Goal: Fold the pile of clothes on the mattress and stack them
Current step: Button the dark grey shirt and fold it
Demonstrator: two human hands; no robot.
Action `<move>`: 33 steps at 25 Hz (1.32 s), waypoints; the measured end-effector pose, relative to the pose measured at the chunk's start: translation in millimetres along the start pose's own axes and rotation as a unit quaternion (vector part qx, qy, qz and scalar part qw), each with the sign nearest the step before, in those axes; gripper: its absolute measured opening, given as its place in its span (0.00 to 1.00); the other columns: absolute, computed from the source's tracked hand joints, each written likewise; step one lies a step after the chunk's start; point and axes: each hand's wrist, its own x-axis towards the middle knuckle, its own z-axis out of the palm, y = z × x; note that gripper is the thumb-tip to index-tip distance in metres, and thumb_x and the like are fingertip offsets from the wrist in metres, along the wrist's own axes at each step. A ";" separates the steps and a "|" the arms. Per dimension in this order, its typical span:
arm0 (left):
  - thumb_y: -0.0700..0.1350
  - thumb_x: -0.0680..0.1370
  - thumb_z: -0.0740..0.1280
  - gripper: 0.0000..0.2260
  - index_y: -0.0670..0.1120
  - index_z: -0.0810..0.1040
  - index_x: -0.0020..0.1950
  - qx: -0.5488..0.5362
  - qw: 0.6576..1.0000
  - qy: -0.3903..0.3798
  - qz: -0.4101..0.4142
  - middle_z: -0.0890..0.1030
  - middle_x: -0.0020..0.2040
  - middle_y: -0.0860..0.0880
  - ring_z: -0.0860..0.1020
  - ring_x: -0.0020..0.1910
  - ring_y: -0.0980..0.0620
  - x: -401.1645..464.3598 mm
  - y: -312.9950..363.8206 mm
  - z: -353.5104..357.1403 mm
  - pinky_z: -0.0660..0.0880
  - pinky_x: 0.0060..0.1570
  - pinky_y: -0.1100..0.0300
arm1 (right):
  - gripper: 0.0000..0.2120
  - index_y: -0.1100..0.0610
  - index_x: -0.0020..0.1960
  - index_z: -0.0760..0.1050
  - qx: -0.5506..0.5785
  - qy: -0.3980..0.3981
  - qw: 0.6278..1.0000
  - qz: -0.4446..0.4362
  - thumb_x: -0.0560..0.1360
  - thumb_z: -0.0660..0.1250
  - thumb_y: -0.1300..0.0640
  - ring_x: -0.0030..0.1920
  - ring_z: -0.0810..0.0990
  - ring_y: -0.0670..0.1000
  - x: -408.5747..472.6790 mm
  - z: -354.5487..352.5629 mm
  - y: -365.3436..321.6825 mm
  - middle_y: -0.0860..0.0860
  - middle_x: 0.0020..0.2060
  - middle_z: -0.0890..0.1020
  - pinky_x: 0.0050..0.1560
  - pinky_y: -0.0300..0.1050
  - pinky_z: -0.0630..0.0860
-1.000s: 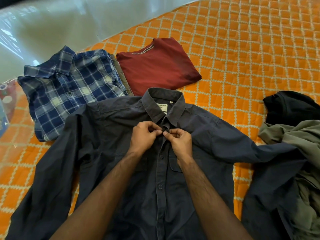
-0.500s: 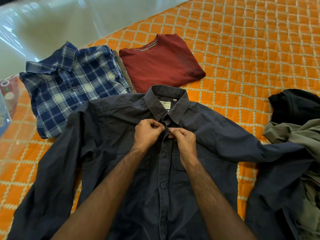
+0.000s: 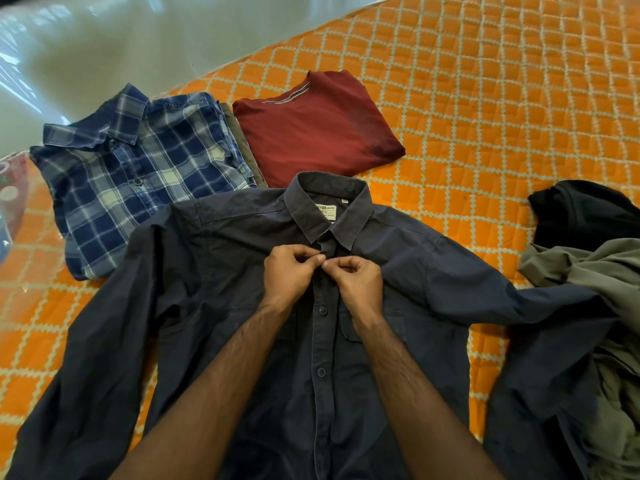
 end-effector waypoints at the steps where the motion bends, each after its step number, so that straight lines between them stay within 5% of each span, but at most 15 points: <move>1: 0.44 0.75 0.75 0.04 0.48 0.87 0.50 0.007 1.000 0.011 0.006 0.85 0.44 0.55 0.82 0.46 0.62 -0.9 -1.1 1.3 0.81 0.54 0.57 | 0.05 0.57 0.45 0.84 -0.014 0.004 1.000 -0.003 0.73 0.77 0.55 0.42 0.86 0.46 -0.3 1.2 -0.6 0.49 0.39 0.87 0.45 0.40 0.82; 8: 0.37 0.75 0.73 0.13 0.46 0.70 0.52 0.037 0.991 0.041 0.122 0.79 0.39 0.53 0.79 0.37 0.59 -6.9 -6.9 4.5 0.78 0.39 0.58 | 0.03 0.55 0.44 0.81 -0.093 0.047 0.994 -0.013 0.75 0.74 0.56 0.40 0.81 0.42 -0.1 10.4 -3.9 0.45 0.38 0.84 0.35 0.29 0.71; 12: 0.38 0.75 0.72 0.19 0.47 0.67 0.60 0.090 0.983 0.013 0.159 0.78 0.38 0.54 0.78 0.36 0.60 -1.4 -14.1 2.6 0.76 0.37 0.58 | 0.04 0.54 0.43 0.80 -0.041 0.042 0.998 -0.004 0.76 0.72 0.57 0.38 0.82 0.46 1.1 -0.2 -9.1 0.49 0.36 0.84 0.41 0.42 0.77; 14: 0.40 0.75 0.73 0.25 0.50 0.66 0.68 0.095 0.984 0.008 0.152 0.79 0.39 0.55 0.79 0.37 0.61 0.2 -15.8 0.1 0.78 0.39 0.57 | 0.01 0.54 0.48 0.78 -0.072 0.059 0.989 -0.117 0.78 0.70 0.58 0.37 0.82 0.45 8.1 -9.9 -22.2 0.48 0.35 0.83 0.41 0.45 0.79; 17: 0.42 0.79 0.68 0.30 0.61 0.59 0.76 0.115 0.981 -0.001 0.158 0.79 0.43 0.55 0.80 0.42 0.56 -4.6 -13.1 -2.9 0.76 0.41 0.55 | 0.15 0.49 0.63 0.75 -0.165 -0.025 0.947 -0.274 0.78 0.68 0.60 0.37 0.80 0.45 25.8 -12.6 -44.5 0.47 0.35 0.79 0.40 0.40 0.77; 19: 0.41 0.81 0.63 0.32 0.67 0.56 0.77 0.123 0.979 -0.013 0.160 0.78 0.50 0.53 0.79 0.46 0.53 -5.4 -5.8 -8.1 0.75 0.43 0.54 | 0.11 0.50 0.59 0.79 -0.173 -0.065 0.953 -0.239 0.77 0.70 0.58 0.35 0.80 0.44 38.3 -8.6 -42.1 0.47 0.34 0.80 0.41 0.44 0.78; 22: 0.40 0.80 0.63 0.34 0.66 0.54 0.78 0.237 0.944 -0.006 0.229 0.72 0.55 0.53 0.78 0.43 0.53 5.8 6.0 -18.6 0.78 0.37 0.54 | 0.06 0.57 0.47 0.79 -0.028 -0.042 0.985 -0.163 0.77 0.74 0.55 0.39 0.83 0.49 45.5 -9.5 -22.7 0.51 0.38 0.83 0.42 0.47 0.81; 27: 0.45 0.78 0.68 0.27 0.60 0.65 0.75 0.385 0.880 0.021 0.277 0.68 0.53 0.52 0.75 0.47 0.53 39.0 18.2 -18.2 0.79 0.37 0.53 | 0.10 0.55 0.51 0.78 0.027 -0.040 0.983 -0.177 0.74 0.74 0.65 0.46 0.83 0.51 51.1 -13.3 -3.4 0.51 0.45 0.84 0.50 0.45 0.81; 33: 0.53 0.78 0.70 0.15 0.56 0.74 0.63 0.372 0.891 0.021 0.258 0.65 0.52 0.52 0.73 0.45 0.52 56.6 18.7 -7.9 0.75 0.37 0.54 | 0.17 0.60 0.55 0.74 0.093 -0.026 0.979 -0.177 0.71 0.76 0.70 0.43 0.81 0.50 56.9 -11.6 3.1 0.55 0.43 0.81 0.47 0.43 0.81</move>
